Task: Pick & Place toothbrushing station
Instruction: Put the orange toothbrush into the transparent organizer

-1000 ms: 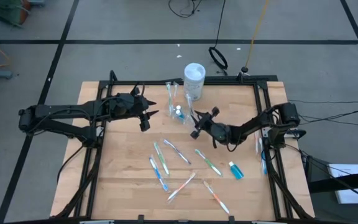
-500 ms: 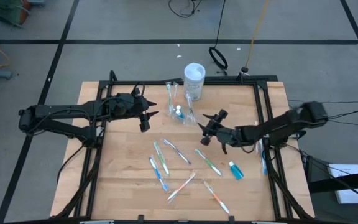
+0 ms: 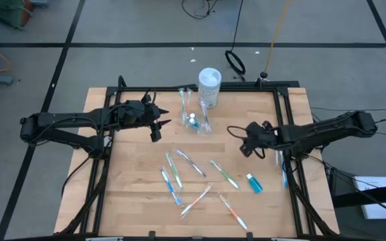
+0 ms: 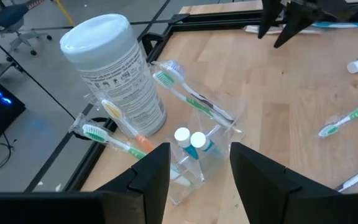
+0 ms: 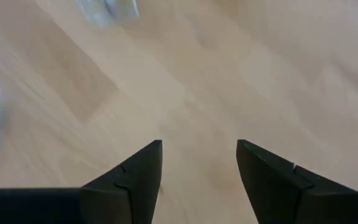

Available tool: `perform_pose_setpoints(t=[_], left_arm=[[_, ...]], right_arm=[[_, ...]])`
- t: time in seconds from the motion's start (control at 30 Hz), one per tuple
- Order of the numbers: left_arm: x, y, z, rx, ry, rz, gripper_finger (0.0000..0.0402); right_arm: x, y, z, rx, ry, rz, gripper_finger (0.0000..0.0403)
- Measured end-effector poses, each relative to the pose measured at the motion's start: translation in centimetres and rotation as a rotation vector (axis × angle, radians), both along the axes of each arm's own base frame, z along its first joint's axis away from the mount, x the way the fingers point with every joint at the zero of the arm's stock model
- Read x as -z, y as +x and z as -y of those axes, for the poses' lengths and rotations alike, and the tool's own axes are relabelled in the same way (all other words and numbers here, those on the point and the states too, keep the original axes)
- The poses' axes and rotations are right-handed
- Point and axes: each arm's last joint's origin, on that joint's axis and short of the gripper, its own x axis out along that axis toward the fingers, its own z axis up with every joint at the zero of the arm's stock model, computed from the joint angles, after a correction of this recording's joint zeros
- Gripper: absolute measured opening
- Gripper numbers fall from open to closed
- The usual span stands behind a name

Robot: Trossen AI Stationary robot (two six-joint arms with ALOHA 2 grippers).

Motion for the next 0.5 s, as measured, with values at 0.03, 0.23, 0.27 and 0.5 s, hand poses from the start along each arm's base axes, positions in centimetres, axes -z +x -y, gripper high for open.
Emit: perform_pose_setpoints(t=[0.03,0.23,0.27,0.5], left_arm=[[0.0,0.0,0.0,0.0,0.0,0.0,0.0173],[0.0,0.0,0.0,0.0,0.0,0.001,0.0173],[0.0,0.0,0.0,0.0,0.0,0.001,0.0173],[0.0,0.0,0.0,0.0,0.0,0.002,0.0173]], right_arm=[[0.2,-0.3,0.1,0.013,0.025,-0.033,0.0196],[1.2,-1.3,0.4,0.111,0.084,-0.175,0.0192],[1.3,-1.5,0.4,0.123,0.103,-0.19,0.0192],[1.5,-3.6,0.6,0.285,0.176,-0.357,0.0191]])
